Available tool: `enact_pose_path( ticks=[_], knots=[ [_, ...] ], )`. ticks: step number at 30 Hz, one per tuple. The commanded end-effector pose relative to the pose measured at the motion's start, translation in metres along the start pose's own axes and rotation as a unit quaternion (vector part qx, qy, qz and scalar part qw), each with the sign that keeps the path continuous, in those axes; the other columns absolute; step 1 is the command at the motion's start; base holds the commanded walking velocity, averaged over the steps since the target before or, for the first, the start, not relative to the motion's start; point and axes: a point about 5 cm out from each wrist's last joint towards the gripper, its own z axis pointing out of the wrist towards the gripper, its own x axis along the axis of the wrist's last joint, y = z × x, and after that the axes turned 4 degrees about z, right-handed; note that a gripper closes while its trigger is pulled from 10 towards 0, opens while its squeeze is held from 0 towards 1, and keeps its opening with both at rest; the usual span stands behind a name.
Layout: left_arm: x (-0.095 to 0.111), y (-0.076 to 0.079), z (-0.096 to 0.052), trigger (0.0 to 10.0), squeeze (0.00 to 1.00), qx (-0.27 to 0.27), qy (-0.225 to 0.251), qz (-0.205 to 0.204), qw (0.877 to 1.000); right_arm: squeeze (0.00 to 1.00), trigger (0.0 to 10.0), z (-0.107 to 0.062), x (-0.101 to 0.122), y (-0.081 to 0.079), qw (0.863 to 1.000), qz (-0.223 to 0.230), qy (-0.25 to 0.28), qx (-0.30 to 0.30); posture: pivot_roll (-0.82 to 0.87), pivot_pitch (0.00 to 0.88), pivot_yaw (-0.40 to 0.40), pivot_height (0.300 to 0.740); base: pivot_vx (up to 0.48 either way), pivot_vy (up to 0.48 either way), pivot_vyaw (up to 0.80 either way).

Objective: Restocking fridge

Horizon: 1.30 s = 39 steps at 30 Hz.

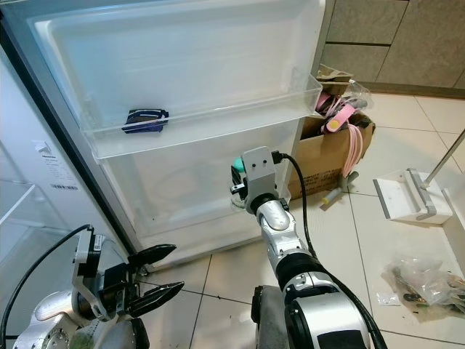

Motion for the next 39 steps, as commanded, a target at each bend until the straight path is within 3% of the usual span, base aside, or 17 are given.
enact_pose_path(
  ticks=[1, 27, 28, 31, 32, 35, 36, 37, 38, 39],
  knots=[
    [0.002, 0.0, -0.003, 10.0, 0.0, -0.002, -0.009, 0.001, 1.0, 0.0, 10.0, -0.001, -0.005, -0.001, 1.0, -0.008, -0.017, -0.001, -0.05, 0.138, -0.004, 0.477, 0.0, 0.0, 0.0],
    [-0.002, 0.002, -0.003, 10.0, 0.0, 0.007, -0.02, -0.002, 1.0, 0.0, 10.0, -0.003, -0.014, 0.001, 0.998, -0.014, -0.045, -0.028, -0.04, 0.143, 0.004, 0.477, 0.0, 0.0, 0.0],
    [-0.002, 0.002, -0.002, 10.0, 0.0, 0.006, -0.02, -0.001, 1.0, 0.73, 10.0, -0.003, -0.014, 0.003, 0.998, -0.017, -0.045, -0.036, -0.04, 0.143, 0.004, 0.477, 0.0, 0.0, 0.0],
    [-0.002, 0.003, -0.002, 10.0, 0.0, 0.004, -0.021, -0.001, 1.0, 0.73, 10.0, -0.003, -0.013, 0.004, 0.998, -0.016, -0.044, -0.038, -0.04, 0.142, 0.004, 0.477, 0.0, 0.0, 0.0],
    [-0.001, 0.002, -0.001, 10.0, 0.0, 0.004, -0.017, 0.0, 1.0, 0.87, 10.0, -0.002, -0.012, 0.004, 0.998, -0.014, -0.04, -0.04, -0.04, 0.141, 0.003, 0.477, 0.0, 0.0, 0.0],
    [0.0, 0.002, 0.0, 10.0, 0.0, 0.003, -0.016, 0.001, 1.0, 0.83, 10.0, -0.001, -0.009, 0.005, 0.998, -0.015, -0.035, -0.043, -0.05, 0.14, 0.001, 0.477, 0.0, 0.0, 0.0],
    [0.0, 0.002, 0.0, 10.0, 0.0, 0.003, -0.016, 0.002, 1.0, 0.72, 10.0, -0.001, -0.008, 0.006, 0.998, -0.016, -0.033, -0.045, -0.05, 0.14, 0.001, 0.477, 0.0, 0.0, 0.0],
    [0.0, 0.002, 0.0, 10.0, 0.0, 0.003, -0.016, 0.002, 1.0, 0.72, 10.0, -0.001, -0.008, 0.006, 0.998, -0.016, -0.033, -0.045, -0.05, 0.14, 0.001, 0.477, 0.0, 0.0, 0.0],
    [0.0, 0.002, 0.0, 10.0, 0.0, 0.003, -0.016, 0.002, 1.0, 0.51, 10.0, 0.0, -0.005, 0.007, 0.998, -0.014, -0.026, -0.047, -0.05, 0.14, 0.001, 0.477, 0.0, 0.0, 0.0],
    [0.0, 0.002, 0.0, 10.0, 0.0, 0.003, -0.016, 0.002, 1.0, 0.51, 10.0, 0.0, -0.005, 0.007, 0.998, -0.014, -0.026, -0.047, -0.05, 0.14, 0.001, 0.477, 0.0, 0.0, 0.0]
  ],
)
